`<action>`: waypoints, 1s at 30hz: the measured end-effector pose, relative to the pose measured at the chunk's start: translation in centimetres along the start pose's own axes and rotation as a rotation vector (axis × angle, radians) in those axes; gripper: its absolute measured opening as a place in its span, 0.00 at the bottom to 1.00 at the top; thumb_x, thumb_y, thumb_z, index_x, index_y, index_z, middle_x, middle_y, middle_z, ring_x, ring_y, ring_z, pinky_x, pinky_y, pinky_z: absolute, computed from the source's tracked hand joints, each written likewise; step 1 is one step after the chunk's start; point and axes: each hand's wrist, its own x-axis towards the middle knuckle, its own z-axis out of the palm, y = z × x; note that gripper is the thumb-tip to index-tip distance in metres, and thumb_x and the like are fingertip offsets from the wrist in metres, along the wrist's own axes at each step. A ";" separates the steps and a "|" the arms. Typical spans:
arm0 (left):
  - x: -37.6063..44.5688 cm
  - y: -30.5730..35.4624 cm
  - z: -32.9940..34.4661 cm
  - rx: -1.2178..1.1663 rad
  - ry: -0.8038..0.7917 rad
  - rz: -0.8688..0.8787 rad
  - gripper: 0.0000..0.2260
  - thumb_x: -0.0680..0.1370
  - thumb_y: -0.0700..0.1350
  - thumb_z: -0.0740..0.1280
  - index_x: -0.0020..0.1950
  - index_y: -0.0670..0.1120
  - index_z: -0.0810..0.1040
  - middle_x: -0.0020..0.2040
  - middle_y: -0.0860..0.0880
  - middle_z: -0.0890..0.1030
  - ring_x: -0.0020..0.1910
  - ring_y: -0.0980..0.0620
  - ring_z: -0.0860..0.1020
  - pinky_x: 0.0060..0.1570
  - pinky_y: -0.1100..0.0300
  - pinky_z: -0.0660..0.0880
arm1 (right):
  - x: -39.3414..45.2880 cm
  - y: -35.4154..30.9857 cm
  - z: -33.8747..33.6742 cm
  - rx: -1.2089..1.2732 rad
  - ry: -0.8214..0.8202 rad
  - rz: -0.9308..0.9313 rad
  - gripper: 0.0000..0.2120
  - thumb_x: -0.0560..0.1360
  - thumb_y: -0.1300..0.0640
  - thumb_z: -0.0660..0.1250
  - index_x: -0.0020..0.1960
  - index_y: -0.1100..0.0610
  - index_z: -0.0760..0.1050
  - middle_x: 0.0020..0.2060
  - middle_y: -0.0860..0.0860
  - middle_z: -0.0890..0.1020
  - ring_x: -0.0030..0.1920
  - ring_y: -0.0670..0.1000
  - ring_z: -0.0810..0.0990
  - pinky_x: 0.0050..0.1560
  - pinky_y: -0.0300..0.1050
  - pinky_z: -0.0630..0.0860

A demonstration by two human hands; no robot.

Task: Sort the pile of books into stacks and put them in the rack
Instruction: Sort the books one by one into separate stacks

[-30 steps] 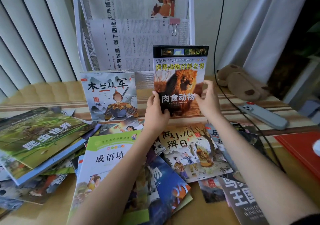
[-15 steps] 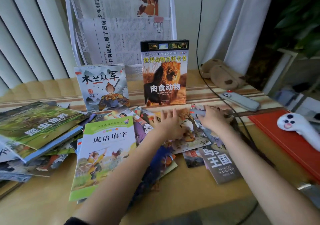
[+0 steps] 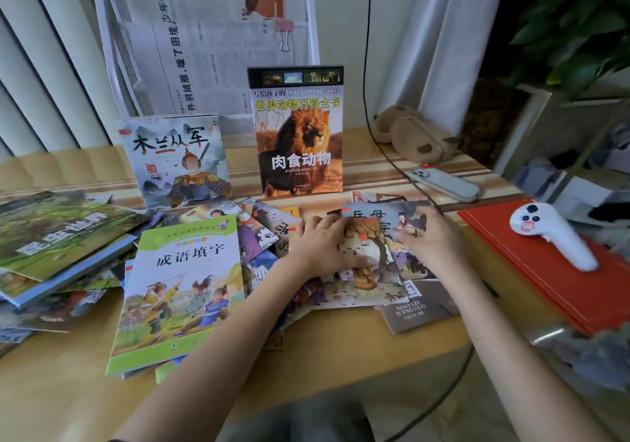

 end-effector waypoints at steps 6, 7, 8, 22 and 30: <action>0.1 2.7 1.3 -0.010 0.069 -0.040 0.37 0.73 0.72 0.51 0.77 0.56 0.52 0.78 0.57 0.52 0.77 0.49 0.45 0.69 0.33 0.37 | 0.2 -0.1 -0.5 0.259 -0.032 -0.054 0.22 0.76 0.55 0.67 0.67 0.55 0.66 0.60 0.55 0.75 0.54 0.53 0.75 0.51 0.45 0.71; 0.1 2.6 1.2 -0.065 0.085 -0.073 0.33 0.75 0.70 0.49 0.77 0.57 0.52 0.78 0.58 0.50 0.77 0.50 0.42 0.67 0.30 0.35 | 0.2 0.1 -0.5 0.296 -0.063 -0.038 0.25 0.74 0.56 0.69 0.68 0.54 0.65 0.61 0.54 0.74 0.54 0.51 0.74 0.53 0.45 0.71; 0.1 2.4 1.0 -0.142 0.109 -0.120 0.31 0.77 0.68 0.48 0.77 0.58 0.52 0.78 0.58 0.48 0.77 0.49 0.40 0.65 0.29 0.35 | 0.1 0.3 -0.5 0.336 -0.082 -0.028 0.28 0.73 0.58 0.71 0.69 0.54 0.65 0.62 0.54 0.74 0.57 0.51 0.74 0.55 0.45 0.72; -1.6 0.5 0.4 -0.843 0.216 -0.132 0.45 0.67 0.35 0.77 0.77 0.47 0.55 0.69 0.45 0.68 0.69 0.50 0.66 0.61 0.62 0.66 | -1.5 1.2 -2.7 0.718 -0.250 0.127 0.34 0.71 0.56 0.73 0.72 0.47 0.61 0.71 0.49 0.67 0.66 0.49 0.69 0.62 0.49 0.68; -1.5 1.3 0.7 -1.023 0.303 -0.235 0.27 0.78 0.39 0.66 0.74 0.46 0.60 0.61 0.48 0.74 0.47 0.59 0.75 0.47 0.62 0.74 | 1.0 3.7 -4.6 0.554 -0.100 0.260 0.28 0.72 0.64 0.71 0.68 0.53 0.68 0.62 0.49 0.74 0.61 0.51 0.73 0.61 0.48 0.71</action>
